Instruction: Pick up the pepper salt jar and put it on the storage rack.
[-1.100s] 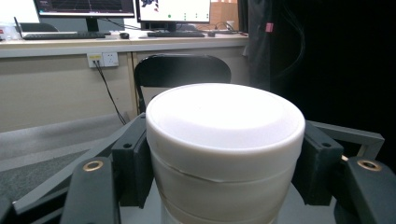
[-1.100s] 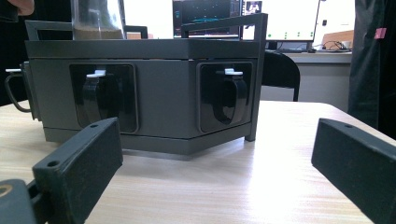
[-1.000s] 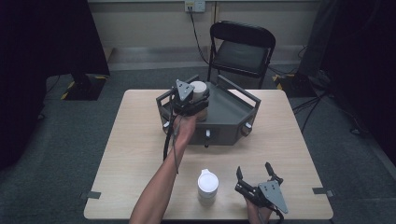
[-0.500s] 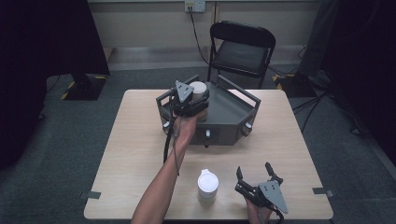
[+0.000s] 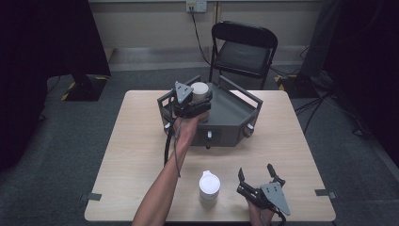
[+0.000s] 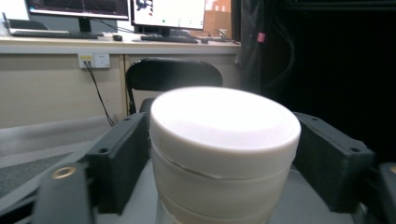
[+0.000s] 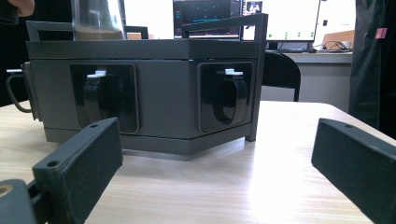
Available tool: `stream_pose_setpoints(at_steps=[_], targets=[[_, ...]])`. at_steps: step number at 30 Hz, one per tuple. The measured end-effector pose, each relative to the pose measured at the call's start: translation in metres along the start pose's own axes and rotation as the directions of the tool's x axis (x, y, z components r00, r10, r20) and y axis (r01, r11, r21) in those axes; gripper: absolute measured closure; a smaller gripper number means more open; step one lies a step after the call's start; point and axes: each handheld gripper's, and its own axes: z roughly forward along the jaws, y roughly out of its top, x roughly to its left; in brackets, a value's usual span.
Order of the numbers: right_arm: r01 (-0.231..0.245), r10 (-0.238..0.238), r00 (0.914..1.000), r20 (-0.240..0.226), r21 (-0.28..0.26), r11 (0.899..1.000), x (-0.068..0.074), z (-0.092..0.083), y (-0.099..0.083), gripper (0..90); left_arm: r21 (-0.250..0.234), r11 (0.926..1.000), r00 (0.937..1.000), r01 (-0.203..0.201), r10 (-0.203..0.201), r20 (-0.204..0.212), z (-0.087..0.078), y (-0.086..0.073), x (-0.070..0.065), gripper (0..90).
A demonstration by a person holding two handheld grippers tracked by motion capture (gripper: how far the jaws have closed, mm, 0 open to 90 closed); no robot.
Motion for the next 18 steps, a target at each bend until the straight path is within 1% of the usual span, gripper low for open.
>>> stream_pose_setpoints(at_steps=[2,4,6,8,10,13,15,18], targets=[[0.001,-0.001,1.0000,0.000,0.000,1.000,0.000,0.000,0.000,0.7,-0.006,1.0000,1.0000,-0.005,0.005,-0.007,-0.001,0.000,-0.001,13.8],[0.000,0.000,1.0000,0.000,0.000,1.000,0.000,0.000,0.000,0.7,-0.011,0.9999,1.0000,-0.007,0.007,0.002,-0.003,0.001,-0.001,9.7],[0.001,-0.001,1.0000,0.000,0.000,1.000,0.000,0.000,0.000,0.7,-0.025,0.9995,0.9999,-0.016,0.016,-0.002,-0.007,0.001,-0.002,5.6],[0.001,-0.001,1.0000,0.000,0.000,1.000,0.000,0.000,0.000,0.7,-0.038,0.9991,0.9999,-0.017,0.017,0.000,-0.011,0.002,-0.002,2.6],[0.001,-0.001,1.0000,0.000,0.000,1.000,0.000,0.000,0.000,0.7,-0.049,0.9987,0.9998,-0.014,0.015,0.013,-0.015,0.003,-0.002,0.5],[0.002,-0.002,1.0000,0.000,0.001,1.000,0.000,0.000,0.000,0.7,-0.063,0.9975,0.9994,-0.032,0.033,0.012,-0.020,0.005,-0.003,0.0],[0.002,-0.002,1.0000,0.001,0.001,1.000,0.000,0.000,0.000,0.7,-0.073,0.9968,0.9994,-0.033,0.034,0.009,-0.022,0.005,-0.004,0.0],[0.002,-0.002,1.0000,0.000,0.001,1.000,0.000,0.000,0.000,0.7,-0.089,0.9955,0.9992,-0.034,0.036,0.016,-0.026,0.004,-0.003,0.0]])
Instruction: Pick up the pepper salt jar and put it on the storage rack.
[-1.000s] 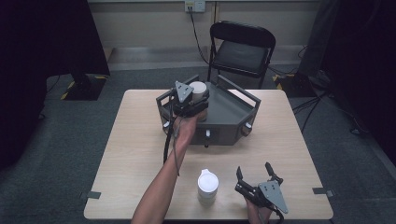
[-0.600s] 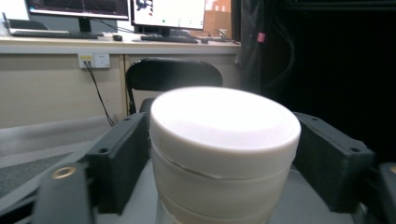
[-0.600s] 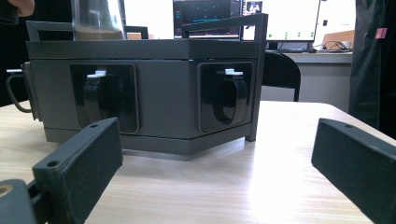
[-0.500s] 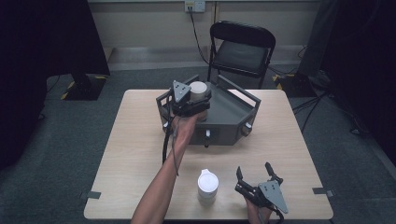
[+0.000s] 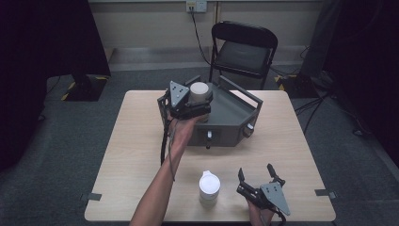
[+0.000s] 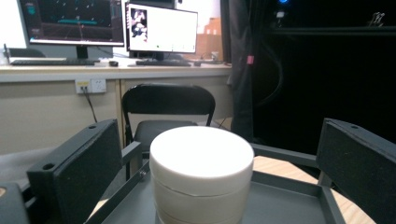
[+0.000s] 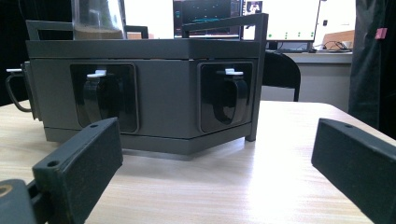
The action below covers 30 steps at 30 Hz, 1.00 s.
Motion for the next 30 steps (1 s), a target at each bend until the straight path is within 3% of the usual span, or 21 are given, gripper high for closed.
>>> stream_pose_setpoints(at_steps=[4,9,24,30], targets=[[0.000,0.000,1.0000,0.000,0.000,1.000,0.000,0.000,0.000,0.7,-0.008,1.0000,1.0000,0.000,0.000,-0.005,-0.005,-0.002,-0.001,0.0],[-0.001,0.001,1.0000,0.000,0.001,1.000,0.000,0.000,0.000,0.7,-0.003,0.9999,0.9997,0.011,-0.011,0.020,-0.013,-0.004,0.001,0.0],[-0.001,0.001,1.0000,0.000,0.001,1.000,0.000,0.000,0.000,0.7,-0.043,0.9990,0.9998,0.009,-0.008,0.020,-0.037,-0.014,0.002,0.0],[0.000,0.000,1.0000,0.001,0.001,1.000,0.000,0.000,0.000,0.7,-0.068,0.9976,0.9991,0.012,-0.009,0.042,-0.051,-0.014,0.003,0.0]])
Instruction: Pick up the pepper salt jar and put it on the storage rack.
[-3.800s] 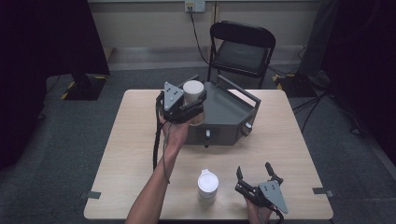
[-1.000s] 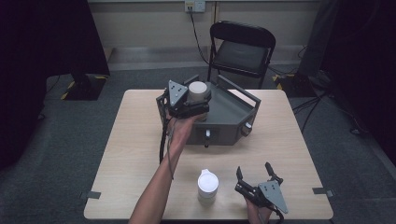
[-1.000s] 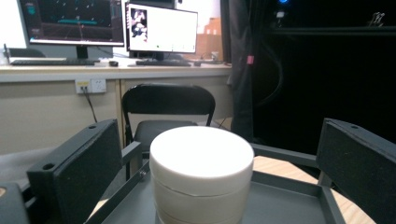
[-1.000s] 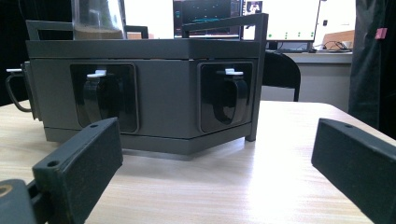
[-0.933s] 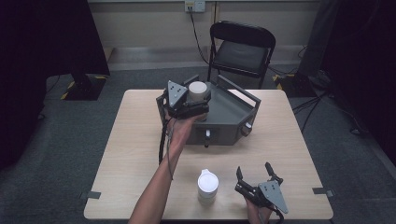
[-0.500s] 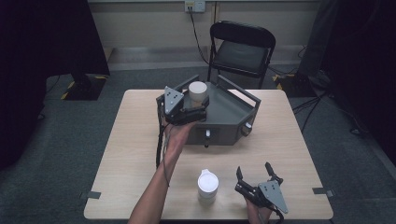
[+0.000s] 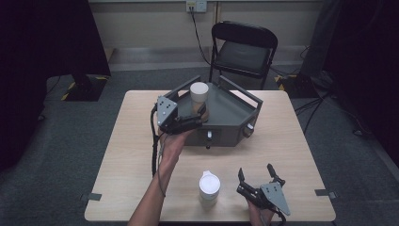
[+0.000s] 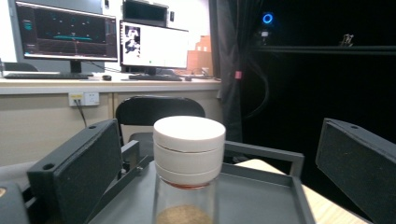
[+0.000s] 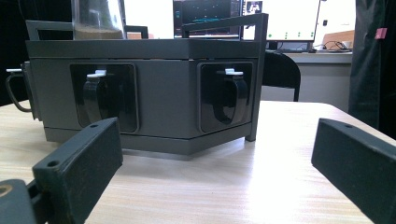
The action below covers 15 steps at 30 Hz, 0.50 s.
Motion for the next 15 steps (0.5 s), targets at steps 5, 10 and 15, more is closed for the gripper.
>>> stream_pose_setpoints(at_steps=[5,10,15], targets=[[0.000,0.000,1.0000,0.000,0.000,1.000,0.000,0.000,0.000,0.7,-0.031,0.9992,0.9996,-0.023,0.024,0.018,-0.013,0.001,-0.002,0.0],[0.000,0.000,1.0000,0.000,0.000,1.000,0.000,0.000,0.000,0.7,-0.041,0.9989,0.9994,-0.021,0.022,0.028,-0.021,-0.001,-0.002,0.0],[0.000,0.000,1.0000,0.000,-0.001,1.000,0.000,0.000,0.000,0.7,-0.047,0.9987,0.9995,-0.022,0.023,0.020,-0.035,-0.006,-0.003,0.0]])
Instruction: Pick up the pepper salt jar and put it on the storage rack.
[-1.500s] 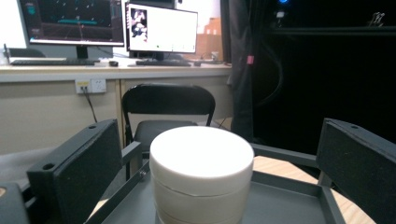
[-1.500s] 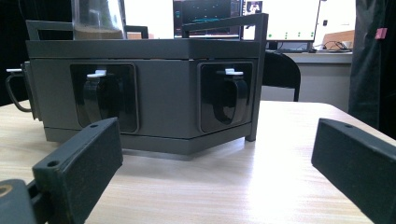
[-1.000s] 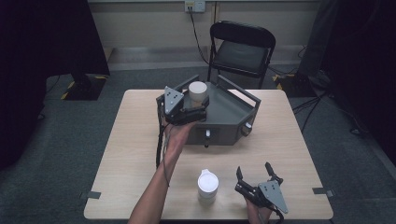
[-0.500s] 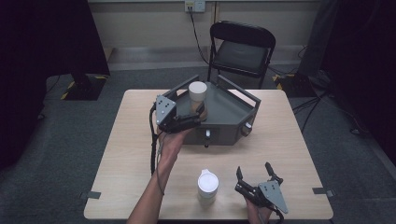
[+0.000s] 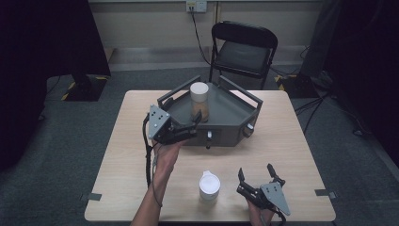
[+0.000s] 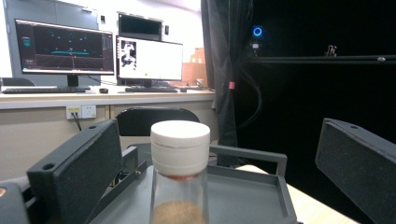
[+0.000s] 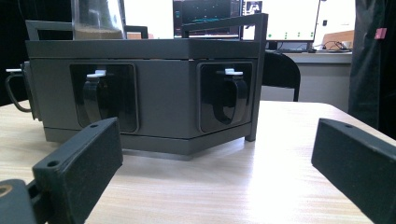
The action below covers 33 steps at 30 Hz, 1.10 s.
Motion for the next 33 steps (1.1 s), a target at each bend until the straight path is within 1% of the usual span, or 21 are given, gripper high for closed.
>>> stream_pose_setpoints(at_steps=[5,7,8,10,12,13,14,16,17,18,19,20,22,24,25,27,30,33], targets=[[0.000,0.000,1.0000,0.000,0.000,1.000,0.000,0.000,0.000,0.7,-0.016,0.9996,0.9997,0.025,-0.025,-0.002,-0.012,-0.006,0.003,0.0],[0.000,0.000,1.0000,0.000,0.000,1.000,0.000,0.000,0.000,0.7,-0.011,0.9997,0.9998,0.022,-0.022,0.003,-0.017,-0.007,0.005,0.0],[0.000,0.000,1.0000,0.000,0.000,1.000,0.000,0.000,0.000,0.7,-0.003,0.9997,0.9997,0.025,-0.025,0.002,-0.020,-0.008,0.006,0.0],[0.000,0.000,1.0000,0.001,0.000,1.000,0.000,0.000,0.000,0.7,-0.003,0.9995,0.9995,0.030,-0.030,0.003,-0.026,-0.010,0.007,0.0],[0.000,0.000,1.0000,0.000,0.000,1.000,0.000,0.000,0.000,0.7,-0.004,0.9999,0.9998,0.015,-0.015,-0.010,-0.031,-0.012,0.005,0.0],[0.000,0.000,1.0000,0.000,0.000,1.000,0.000,0.000,0.000,0.7,-0.004,0.9999,0.9998,0.015,-0.015,-0.010,-0.031,-0.012,0.005,0.0],[0.000,0.000,1.0000,0.000,0.000,1.000,0.000,0.000,0.000,0.7,-0.008,0.9997,0.9997,0.022,-0.022,-0.011,-0.037,-0.015,0.005,0.0],[0.000,0.000,1.0000,0.000,0.000,1.000,0.000,0.000,0.000,0.7,-0.014,0.9994,0.9994,0.031,-0.032,-0.014,-0.043,-0.017,0.005,0.0],[0.000,0.000,1.0000,0.001,0.000,1.000,0.000,0.000,0.000,0.7,-0.014,0.9994,0.9994,0.031,-0.032,-0.014,-0.043,-0.017,0.005,0.0],[0.000,0.000,1.0000,0.001,0.000,1.000,0.000,0.000,0.000,0.7,-0.019,0.9991,0.9991,0.037,-0.037,-0.019,-0.050,-0.022,0.002,0.0],[0.000,0.000,1.0000,0.001,0.000,1.000,0.000,0.000,0.000,0.7,-0.019,0.9991,0.9991,0.037,-0.037,-0.019,-0.050,-0.022,0.002,0.0],[0.000,0.000,1.0000,0.000,0.000,1.000,0.000,0.000,0.000,0.7,-0.003,0.9996,0.9994,0.028,-0.028,-0.022,-0.055,-0.024,0.000,0.0],[0.000,0.000,1.0000,0.000,0.000,1.000,0.000,0.000,0.000,0.7,0.002,0.9995,0.9992,0.030,-0.030,-0.026,-0.060,-0.029,-0.002,0.0],[0.000,0.000,1.0000,0.000,0.000,1.000,0.000,0.000,0.000,0.7,0.012,0.9994,0.9987,0.033,-0.032,-0.040,-0.065,-0.035,-0.003,0.0],[0.000,0.000,1.0000,0.000,0.000,1.000,0.000,0.000,0.000,0.7,0.012,0.9994,0.9987,0.033,-0.032,-0.040,-0.065,-0.035,-0.003,0.0],[0.000,0.000,1.0000,0.001,0.000,1.000,0.000,0.000,0.000,0.7,0.031,0.9992,0.9981,0.027,-0.025,-0.056,-0.069,-0.042,-0.005,0.0],[0.000,0.000,1.0000,0.002,0.000,1.000,0.000,0.000,0.000,0.7,0.029,0.9989,0.9971,0.037,-0.035,-0.067,-0.075,-0.051,-0.007,0.0],[0.000,0.000,1.0000,0.002,0.000,1.000,0.000,0.000,0.000,0.7,-0.001,0.9997,0.9959,0.026,-0.026,-0.086,-0.083,-0.062,-0.013,0.2]])
